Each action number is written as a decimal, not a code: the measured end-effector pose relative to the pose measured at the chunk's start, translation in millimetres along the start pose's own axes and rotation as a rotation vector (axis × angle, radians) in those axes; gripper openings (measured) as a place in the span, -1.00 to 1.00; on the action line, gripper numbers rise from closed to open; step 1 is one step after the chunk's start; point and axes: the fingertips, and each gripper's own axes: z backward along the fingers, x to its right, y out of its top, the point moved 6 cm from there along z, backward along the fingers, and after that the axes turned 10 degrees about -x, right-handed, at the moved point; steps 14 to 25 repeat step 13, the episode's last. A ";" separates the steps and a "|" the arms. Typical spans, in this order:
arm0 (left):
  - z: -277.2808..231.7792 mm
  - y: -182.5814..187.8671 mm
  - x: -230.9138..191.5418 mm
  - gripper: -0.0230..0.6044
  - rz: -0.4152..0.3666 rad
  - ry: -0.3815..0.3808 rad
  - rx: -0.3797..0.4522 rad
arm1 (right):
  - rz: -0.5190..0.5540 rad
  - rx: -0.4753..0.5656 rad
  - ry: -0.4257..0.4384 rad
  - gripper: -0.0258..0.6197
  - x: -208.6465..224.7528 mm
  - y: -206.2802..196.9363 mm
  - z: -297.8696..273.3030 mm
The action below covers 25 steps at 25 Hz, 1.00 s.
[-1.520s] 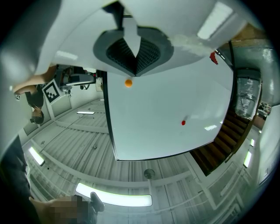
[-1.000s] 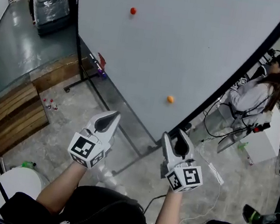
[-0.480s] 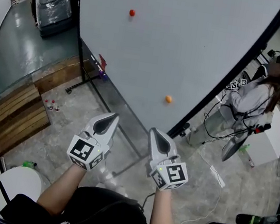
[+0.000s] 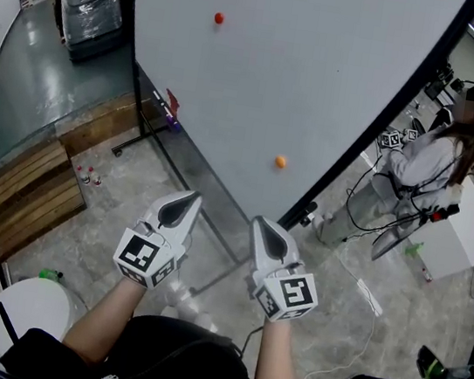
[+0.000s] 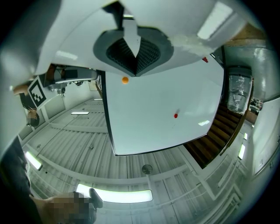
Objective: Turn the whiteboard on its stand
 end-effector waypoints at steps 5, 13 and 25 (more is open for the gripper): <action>0.0 -3.6 5.9 -0.91 0.002 -0.007 -0.007 | 0.000 -0.006 -0.004 -0.90 2.3 -3.2 6.5; 13.5 -2.7 12.2 -0.91 -0.006 -0.028 -0.011 | -0.003 0.002 0.003 -0.90 -15.2 1.2 12.9; 13.5 -2.7 12.2 -0.91 -0.006 -0.028 -0.011 | -0.003 0.002 0.003 -0.90 -15.2 1.2 12.9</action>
